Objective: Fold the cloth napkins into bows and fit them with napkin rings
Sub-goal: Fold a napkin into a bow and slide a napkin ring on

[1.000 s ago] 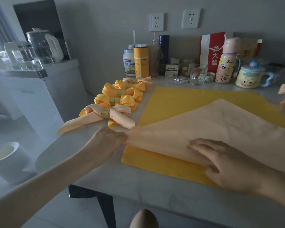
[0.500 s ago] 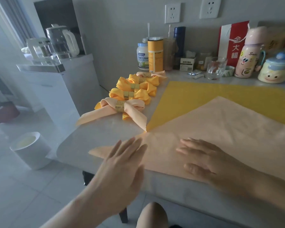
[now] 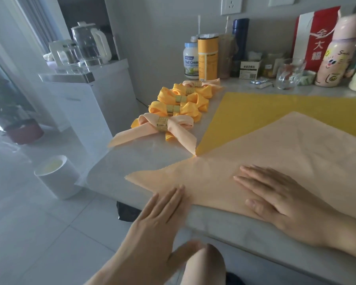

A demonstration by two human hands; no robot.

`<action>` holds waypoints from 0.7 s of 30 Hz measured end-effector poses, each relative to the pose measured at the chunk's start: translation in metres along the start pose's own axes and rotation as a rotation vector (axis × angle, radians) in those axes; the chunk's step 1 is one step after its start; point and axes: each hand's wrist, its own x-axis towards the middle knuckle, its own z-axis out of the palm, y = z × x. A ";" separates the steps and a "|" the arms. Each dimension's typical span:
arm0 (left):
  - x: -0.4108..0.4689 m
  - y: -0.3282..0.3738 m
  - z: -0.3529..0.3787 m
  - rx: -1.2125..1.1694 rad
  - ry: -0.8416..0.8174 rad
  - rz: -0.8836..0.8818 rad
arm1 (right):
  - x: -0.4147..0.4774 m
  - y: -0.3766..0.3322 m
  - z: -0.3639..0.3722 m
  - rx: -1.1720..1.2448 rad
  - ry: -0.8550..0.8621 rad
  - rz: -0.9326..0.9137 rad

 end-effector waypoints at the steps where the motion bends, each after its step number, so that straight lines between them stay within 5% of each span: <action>1: -0.007 -0.014 -0.002 0.020 -0.012 -0.057 | 0.000 0.001 0.000 0.031 0.031 -0.004; 9: -0.024 -0.059 -0.012 0.023 -0.013 -0.439 | 0.002 0.000 0.000 -0.061 -0.020 -0.037; 12: 0.004 -0.043 -0.027 0.079 0.151 -0.510 | 0.001 -0.010 -0.005 0.035 -0.005 -0.055; 16: 0.066 0.035 -0.051 -0.215 0.328 -0.218 | -0.020 0.001 -0.031 0.099 0.257 0.017; 21: 0.129 0.123 -0.051 -0.426 0.094 0.095 | -0.062 0.042 -0.038 0.061 0.256 0.223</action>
